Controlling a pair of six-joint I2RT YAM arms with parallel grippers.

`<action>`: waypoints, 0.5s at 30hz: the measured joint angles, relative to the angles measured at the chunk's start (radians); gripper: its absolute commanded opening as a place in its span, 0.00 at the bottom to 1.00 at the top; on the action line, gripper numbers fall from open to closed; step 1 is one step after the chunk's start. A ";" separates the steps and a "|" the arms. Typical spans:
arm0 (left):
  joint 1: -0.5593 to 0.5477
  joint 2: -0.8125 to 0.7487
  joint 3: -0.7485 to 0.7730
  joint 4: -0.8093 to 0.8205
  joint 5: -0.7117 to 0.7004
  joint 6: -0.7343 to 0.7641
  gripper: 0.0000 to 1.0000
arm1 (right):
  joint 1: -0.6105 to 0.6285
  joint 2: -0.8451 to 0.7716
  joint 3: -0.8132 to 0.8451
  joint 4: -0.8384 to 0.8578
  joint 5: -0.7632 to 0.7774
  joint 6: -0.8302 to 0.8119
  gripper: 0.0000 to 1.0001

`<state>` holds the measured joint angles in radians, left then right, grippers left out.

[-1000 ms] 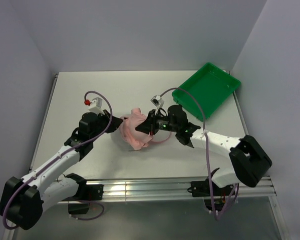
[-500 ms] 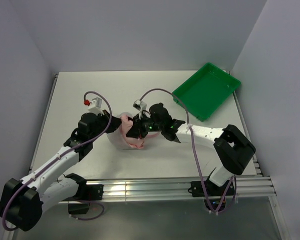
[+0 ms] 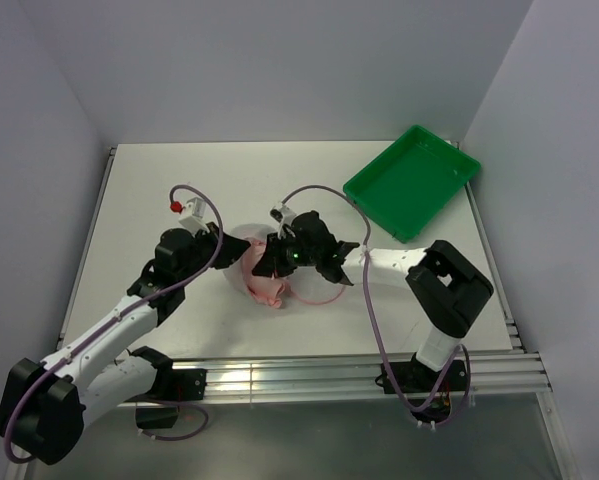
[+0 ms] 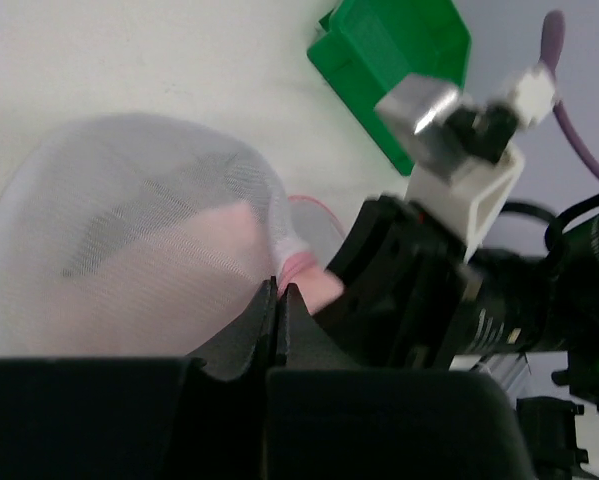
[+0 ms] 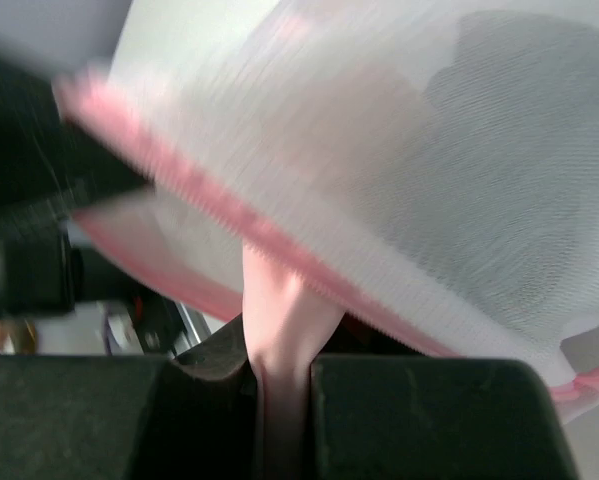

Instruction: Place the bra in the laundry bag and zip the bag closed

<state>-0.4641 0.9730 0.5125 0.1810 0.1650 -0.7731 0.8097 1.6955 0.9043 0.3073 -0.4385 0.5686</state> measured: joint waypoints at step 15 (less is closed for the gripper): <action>0.002 -0.042 -0.087 -0.027 0.111 -0.145 0.00 | 0.099 0.031 0.087 0.012 0.616 0.419 0.00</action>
<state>-0.4618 0.9306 0.4255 0.1535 0.2756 -0.9184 0.9089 1.7267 0.9916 0.3195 0.1772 0.9874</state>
